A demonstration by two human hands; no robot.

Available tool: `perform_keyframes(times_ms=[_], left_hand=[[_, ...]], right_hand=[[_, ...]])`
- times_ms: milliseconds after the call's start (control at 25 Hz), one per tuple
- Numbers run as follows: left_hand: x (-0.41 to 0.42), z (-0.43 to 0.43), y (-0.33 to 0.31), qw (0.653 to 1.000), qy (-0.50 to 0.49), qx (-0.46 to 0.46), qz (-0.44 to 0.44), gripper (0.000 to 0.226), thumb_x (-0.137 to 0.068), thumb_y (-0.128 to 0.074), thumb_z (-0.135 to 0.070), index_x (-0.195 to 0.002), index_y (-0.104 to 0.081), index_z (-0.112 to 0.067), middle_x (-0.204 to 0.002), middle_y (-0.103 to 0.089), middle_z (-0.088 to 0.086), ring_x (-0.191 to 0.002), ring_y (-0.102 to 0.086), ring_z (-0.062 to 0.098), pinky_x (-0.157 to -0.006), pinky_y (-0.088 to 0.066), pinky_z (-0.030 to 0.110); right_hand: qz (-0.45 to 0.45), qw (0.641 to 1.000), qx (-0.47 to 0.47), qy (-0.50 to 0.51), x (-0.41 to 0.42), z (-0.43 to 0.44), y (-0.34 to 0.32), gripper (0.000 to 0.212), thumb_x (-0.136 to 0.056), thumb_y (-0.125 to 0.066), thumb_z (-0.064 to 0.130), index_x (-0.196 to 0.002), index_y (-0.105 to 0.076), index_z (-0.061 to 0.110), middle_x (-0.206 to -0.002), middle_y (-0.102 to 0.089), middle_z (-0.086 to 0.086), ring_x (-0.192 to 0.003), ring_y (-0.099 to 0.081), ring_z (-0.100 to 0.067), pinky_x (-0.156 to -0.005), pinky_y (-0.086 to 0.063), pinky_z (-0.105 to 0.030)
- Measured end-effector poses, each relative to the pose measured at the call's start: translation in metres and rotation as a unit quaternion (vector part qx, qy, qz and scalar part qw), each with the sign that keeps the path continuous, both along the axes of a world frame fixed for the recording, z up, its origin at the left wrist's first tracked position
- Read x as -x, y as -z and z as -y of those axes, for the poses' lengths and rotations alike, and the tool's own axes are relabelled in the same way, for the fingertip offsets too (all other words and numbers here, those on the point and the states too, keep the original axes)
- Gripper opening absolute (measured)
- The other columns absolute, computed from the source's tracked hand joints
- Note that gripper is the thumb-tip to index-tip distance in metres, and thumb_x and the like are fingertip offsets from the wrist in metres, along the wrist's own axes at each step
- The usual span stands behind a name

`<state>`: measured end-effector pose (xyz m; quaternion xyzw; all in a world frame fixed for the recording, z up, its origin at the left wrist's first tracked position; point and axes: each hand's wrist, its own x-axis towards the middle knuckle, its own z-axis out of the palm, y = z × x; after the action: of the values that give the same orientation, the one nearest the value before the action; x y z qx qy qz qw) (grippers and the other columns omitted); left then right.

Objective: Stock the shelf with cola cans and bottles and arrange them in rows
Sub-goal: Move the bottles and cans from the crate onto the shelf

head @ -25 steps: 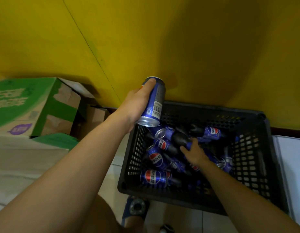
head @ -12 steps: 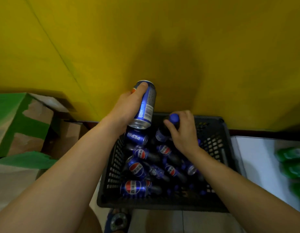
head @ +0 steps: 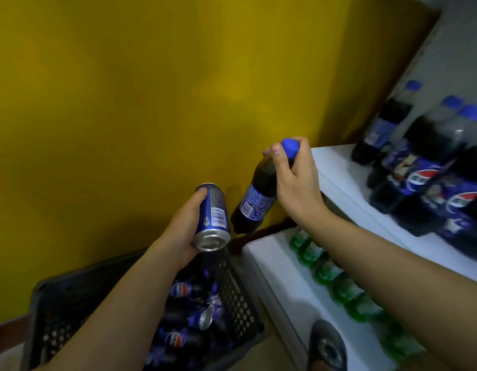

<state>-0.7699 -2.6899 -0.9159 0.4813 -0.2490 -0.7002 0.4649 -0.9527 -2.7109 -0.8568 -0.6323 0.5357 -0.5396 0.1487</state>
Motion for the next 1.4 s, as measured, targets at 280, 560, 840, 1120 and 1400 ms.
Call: perform_keyframes(times_ms=[280,560,840,1120,1400], left_hand=[[0.107,-0.011,-0.029,0.987,0.083,0.001,-0.137,0.032,-0.097,-0.055,-0.027,-0.120,-0.061,-0.005,-0.087,-0.068,0.014,-0.076,-0.064,0.028,-0.075,-0.052,0.040],[0.153,-0.002,-0.012,0.975,0.085,-0.005,-0.204,0.059,-0.092,-0.063,-0.042,-0.138,-0.056,-0.006,-0.117,-0.068,0.021,-0.100,-0.066,0.031,-0.084,-0.055,0.043],[0.153,0.009,0.004,0.979,0.072,0.028,-0.187,0.054,-0.096,-0.058,-0.046,-0.136,-0.058,-0.010,-0.105,-0.072,0.017,-0.095,-0.067,0.029,-0.089,-0.053,0.042],[0.183,-0.027,-0.030,0.967,0.135,0.062,-0.205,0.047,-0.105,-0.041,-0.039,-0.135,-0.059,-0.007,-0.114,-0.071,0.016,-0.098,-0.067,0.029,-0.086,-0.051,0.042],[0.274,-0.109,-0.074,0.891,0.316,0.147,-0.289,0.070,-0.102,-0.018,-0.063,-0.147,-0.049,-0.020,-0.141,-0.061,0.013,-0.133,-0.057,0.027,-0.113,-0.038,0.047]], right_hand=[[-0.009,0.992,-0.006,0.124,0.119,0.029,-0.112,0.036,-0.101,-0.049,0.048,-0.111,-0.050,0.013,-0.099,-0.062,-0.003,-0.092,-0.062,-0.019,-0.088,-0.053,-0.042],[0.011,0.970,-0.050,0.238,0.172,0.072,-0.114,0.029,-0.104,-0.047,0.042,-0.106,-0.040,0.015,-0.098,-0.051,-0.004,-0.086,-0.052,-0.020,-0.076,-0.039,-0.034],[0.005,0.961,-0.074,0.266,0.186,0.080,-0.121,0.059,-0.098,-0.062,0.039,-0.144,-0.037,0.011,-0.122,-0.055,-0.007,-0.116,-0.056,-0.024,-0.101,-0.047,-0.040],[-0.240,0.959,0.095,0.117,0.137,-0.021,-0.108,0.052,-0.097,-0.060,0.035,-0.142,-0.044,0.016,-0.139,-0.049,-0.005,-0.129,-0.047,-0.016,-0.110,-0.042,-0.038],[-0.117,0.965,-0.122,0.199,0.192,-0.194,-0.057,0.048,-0.091,-0.063,0.051,-0.130,-0.043,0.033,-0.124,-0.050,0.007,-0.117,-0.047,-0.009,-0.101,-0.042,-0.029]])
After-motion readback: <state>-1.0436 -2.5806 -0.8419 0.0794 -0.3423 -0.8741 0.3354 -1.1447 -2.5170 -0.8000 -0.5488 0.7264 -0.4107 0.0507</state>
